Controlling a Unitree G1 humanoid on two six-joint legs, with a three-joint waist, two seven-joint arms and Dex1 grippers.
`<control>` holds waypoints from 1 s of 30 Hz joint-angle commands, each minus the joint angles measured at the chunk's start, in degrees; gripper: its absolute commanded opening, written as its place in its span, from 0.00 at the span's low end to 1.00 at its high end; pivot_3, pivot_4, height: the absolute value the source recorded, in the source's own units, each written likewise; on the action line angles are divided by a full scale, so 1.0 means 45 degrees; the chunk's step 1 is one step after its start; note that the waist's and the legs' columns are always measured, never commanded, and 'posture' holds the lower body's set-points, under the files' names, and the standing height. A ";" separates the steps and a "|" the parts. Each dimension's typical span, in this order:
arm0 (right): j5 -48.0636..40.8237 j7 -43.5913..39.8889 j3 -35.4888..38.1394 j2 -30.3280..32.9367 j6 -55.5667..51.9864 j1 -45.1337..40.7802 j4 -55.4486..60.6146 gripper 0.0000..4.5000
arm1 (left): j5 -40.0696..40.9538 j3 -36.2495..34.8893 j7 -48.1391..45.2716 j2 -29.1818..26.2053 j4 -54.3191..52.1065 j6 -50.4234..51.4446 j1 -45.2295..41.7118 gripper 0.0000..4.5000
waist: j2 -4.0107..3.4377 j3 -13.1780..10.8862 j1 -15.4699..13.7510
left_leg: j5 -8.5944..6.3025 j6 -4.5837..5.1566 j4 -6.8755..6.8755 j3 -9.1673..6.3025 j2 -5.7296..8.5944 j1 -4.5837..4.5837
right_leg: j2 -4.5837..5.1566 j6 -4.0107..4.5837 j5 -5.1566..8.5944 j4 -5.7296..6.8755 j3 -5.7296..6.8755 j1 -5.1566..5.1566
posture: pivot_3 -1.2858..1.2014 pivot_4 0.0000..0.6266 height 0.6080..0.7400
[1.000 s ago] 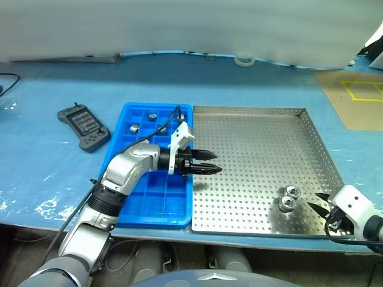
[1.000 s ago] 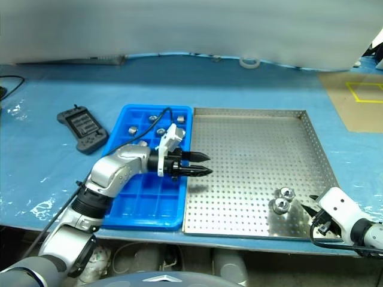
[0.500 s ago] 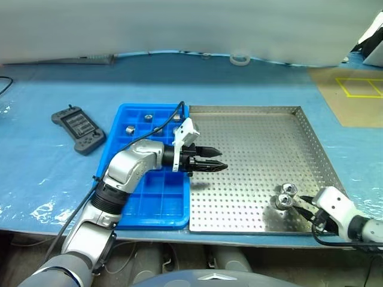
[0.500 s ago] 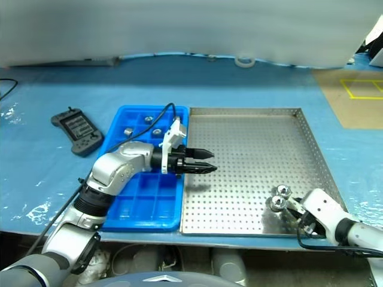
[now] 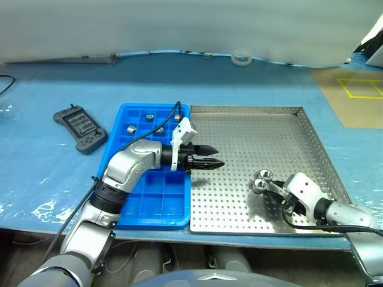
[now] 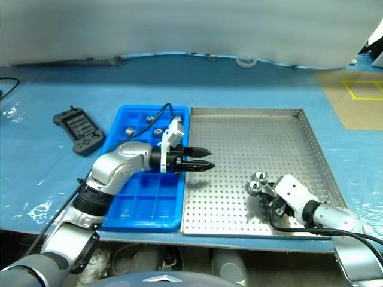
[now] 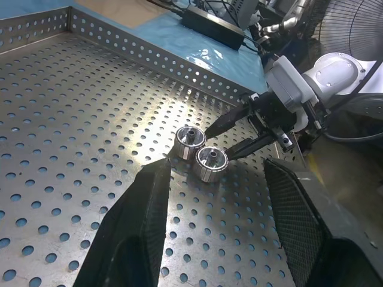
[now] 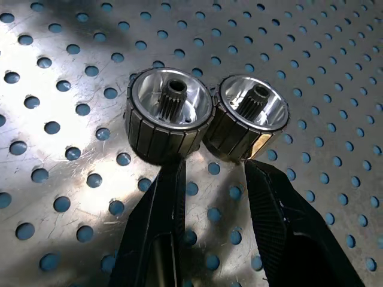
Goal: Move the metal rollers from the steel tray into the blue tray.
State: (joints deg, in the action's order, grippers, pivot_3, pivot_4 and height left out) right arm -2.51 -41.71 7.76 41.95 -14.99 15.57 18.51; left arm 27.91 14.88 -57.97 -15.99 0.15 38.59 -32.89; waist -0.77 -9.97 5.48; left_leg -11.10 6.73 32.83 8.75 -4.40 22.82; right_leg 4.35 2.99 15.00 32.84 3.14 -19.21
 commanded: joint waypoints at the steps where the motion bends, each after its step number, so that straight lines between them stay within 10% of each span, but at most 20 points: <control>1: 0.0212 0.0473 -0.0411 -0.0387 0.0021 -0.0448 0.0023 0.36 | -0.0108 -0.0012 -0.0151 0.0189 0.0248 -0.0539 -0.0133 0.57 | 0.0000 0.0000 0.0019 | -0.0002 -0.0004 0.0001 0.0000 0.0000 -0.0004 | 0.0000 0.0000 0.0000 0.0001 0.0000 0.0003 | 0.35 0.24 1.00; 16: -0.1833 -0.1337 0.1293 0.0784 -0.1641 0.0555 0.1490 0.36 | -0.0382 -0.0173 -0.0974 0.0076 0.1391 -0.1072 -0.0644 0.57 | -0.0003 0.0002 -0.0028 | 0.0011 0.0037 0.0007 0.0001 -0.0001 0.0009 | 0.0003 0.0002 -0.0001 0.0004 0.0000 0.0001 | 0.35 0.24 1.00; 24: 0.0496 -0.0147 0.0796 0.1800 0.1458 -0.2476 0.0142 0.36 | 0.0052 -0.0424 -0.0295 0.0745 0.1514 0.0162 -0.1126 0.57 | -0.0011 0.0003 0.0087 | 0.0001 -0.0011 0.0021 0.0004 0.0000 -0.0023 | 0.0003 0.0006 -0.0004 0.0012 -0.0003 0.0011 | 0.34 0.24 1.00; 30: 0.0148 -0.2313 -0.0598 0.2600 0.2684 -0.3159 -0.0042 0.71 | -0.0564 -0.0262 -0.0509 0.1056 0.2580 -0.0765 -0.1226 0.58 | -0.0014 0.0007 -0.0031 | 0.0017 0.0043 0.0010 0.0005 -0.0017 0.0034 | 0.0001 0.0005 -0.0004 0.0012 0.0020 -0.0019 | 0.35 0.24 1.00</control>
State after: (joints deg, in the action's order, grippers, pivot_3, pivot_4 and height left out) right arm -0.47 -49.15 5.61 52.04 -4.82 1.81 18.07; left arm 25.90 13.95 -59.62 -11.70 10.72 37.04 -37.75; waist -0.83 -9.94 5.35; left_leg -11.05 6.98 32.92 8.78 -4.48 23.09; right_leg 4.36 3.01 14.97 32.92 3.25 -19.37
